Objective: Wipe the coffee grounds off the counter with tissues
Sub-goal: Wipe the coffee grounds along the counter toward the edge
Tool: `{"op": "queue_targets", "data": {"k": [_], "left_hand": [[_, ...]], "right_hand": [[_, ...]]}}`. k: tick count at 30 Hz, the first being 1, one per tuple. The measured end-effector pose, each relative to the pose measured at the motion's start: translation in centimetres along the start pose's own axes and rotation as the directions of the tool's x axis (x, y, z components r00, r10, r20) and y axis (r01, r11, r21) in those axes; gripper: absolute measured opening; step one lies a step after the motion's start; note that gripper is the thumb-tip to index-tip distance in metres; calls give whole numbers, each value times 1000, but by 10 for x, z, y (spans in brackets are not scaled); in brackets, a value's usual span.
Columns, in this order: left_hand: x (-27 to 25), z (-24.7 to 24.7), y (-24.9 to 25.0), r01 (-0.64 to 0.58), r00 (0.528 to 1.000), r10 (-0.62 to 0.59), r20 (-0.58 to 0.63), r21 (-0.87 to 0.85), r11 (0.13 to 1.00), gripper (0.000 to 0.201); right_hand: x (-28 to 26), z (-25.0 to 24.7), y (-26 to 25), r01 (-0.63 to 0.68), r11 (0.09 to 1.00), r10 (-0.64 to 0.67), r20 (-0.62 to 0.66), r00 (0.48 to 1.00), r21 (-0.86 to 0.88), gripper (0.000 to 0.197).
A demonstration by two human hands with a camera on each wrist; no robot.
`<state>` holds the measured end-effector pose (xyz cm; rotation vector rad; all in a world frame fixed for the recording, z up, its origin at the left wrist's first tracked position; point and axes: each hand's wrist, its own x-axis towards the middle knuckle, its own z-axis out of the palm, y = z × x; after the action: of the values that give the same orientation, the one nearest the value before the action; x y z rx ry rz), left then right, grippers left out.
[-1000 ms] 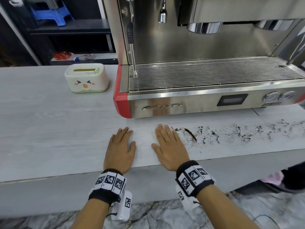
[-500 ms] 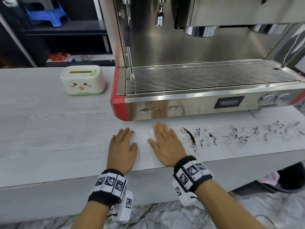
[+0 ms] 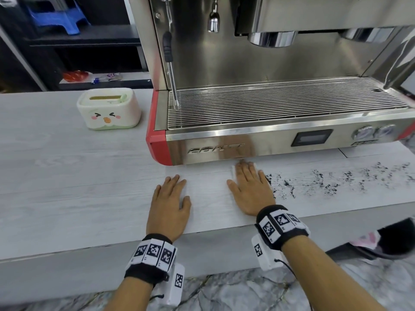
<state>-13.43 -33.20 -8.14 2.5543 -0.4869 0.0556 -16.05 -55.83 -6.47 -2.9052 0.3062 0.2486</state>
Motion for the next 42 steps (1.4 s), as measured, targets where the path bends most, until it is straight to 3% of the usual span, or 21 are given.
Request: {"op": "queue_targets", "data": {"k": [3, 8, 11, 19, 24, 28, 32, 42], "left_hand": [[1, 0, 1, 7, 1000, -7, -2, 13, 1000, 50], [0, -1, 2, 3, 1000, -2, -11, 20, 1000, 54], [0, 0, 1, -2, 1000, 2, -2, 24, 1000, 52], [0, -3, 2, 1, 1000, -1, 9, 14, 1000, 47], [0, -5, 3, 0, 1000, 0, 10, 5, 1000, 47], [1, -4, 5, 8, 1000, -8, 9, 7, 1000, 47], [0, -4, 6, 9, 1000, -9, 10, 14, 1000, 47], [-1, 10, 26, 43, 999, -43, -16, -29, 999, 46]], "right_hand": [[-4, -4, -7, -22, 999, 22, 2, 1000, 36, 70], [-11, 5, -57, 156, 986, -158, 27, 987, 52, 71], [-6, 11, -68, 171, 984, -173, 51, 984, 52, 70], [-4, 0, -4, 33, 999, -33, 7, 999, -35, 68], [-15, -9, 15, -55, 998, 55, 14, 998, 23, 69], [-44, -12, -17, 100, 994, -98, -39, 994, 38, 74], [-66, 11, -47, 235, 972, -235, 9, 972, 18, 73], [-60, 9, 22, 209, 977, -210, -19, 978, -48, 86]]}}
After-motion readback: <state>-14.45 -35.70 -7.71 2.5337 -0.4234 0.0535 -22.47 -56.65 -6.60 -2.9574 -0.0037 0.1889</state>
